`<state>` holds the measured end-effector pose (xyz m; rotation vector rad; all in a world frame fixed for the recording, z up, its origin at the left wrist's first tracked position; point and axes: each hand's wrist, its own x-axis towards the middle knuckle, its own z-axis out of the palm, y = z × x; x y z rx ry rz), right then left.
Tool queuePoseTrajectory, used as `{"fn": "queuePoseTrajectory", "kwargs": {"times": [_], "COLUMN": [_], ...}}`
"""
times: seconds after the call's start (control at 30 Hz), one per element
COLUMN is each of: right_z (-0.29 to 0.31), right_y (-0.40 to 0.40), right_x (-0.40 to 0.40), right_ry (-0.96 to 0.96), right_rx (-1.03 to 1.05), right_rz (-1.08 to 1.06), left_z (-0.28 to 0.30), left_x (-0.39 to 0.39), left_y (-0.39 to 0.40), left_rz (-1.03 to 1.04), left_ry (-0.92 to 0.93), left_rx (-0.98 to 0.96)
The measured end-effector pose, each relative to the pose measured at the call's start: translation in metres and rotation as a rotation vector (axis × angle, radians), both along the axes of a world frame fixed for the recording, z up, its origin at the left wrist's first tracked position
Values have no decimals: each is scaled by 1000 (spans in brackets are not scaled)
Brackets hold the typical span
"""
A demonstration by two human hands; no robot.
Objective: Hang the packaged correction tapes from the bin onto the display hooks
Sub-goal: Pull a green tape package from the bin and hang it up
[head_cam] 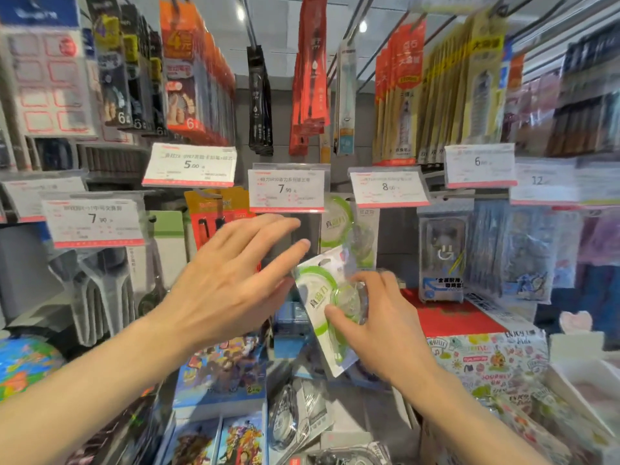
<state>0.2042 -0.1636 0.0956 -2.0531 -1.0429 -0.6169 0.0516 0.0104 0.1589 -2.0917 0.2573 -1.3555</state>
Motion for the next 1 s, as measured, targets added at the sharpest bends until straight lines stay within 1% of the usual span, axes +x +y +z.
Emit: {"fn": "queuePoseTrajectory", "kwargs": {"times": [0.2,0.37,0.6,0.8,1.0], "right_z": [7,11,17,30,47], "right_y": [-8,-17,-30,-34,-28], "right_x": [6,9,17,21,24], "right_ry": [-15,-13,-51,-83,-89], "right_rx": [97,131,184,224,234], "right_rz": [-34,-53,-56,-58,-86], "left_z": [47,71,81,89,91], "left_x": [31,55,63,66,67], "left_y": [-20,-29,-29,-36,-36], "left_rz": [3,28,-37,-82,-104], "left_ry": [-66,-33,-8,-12,8], "left_rx": [90,89,88,6,-31]}}
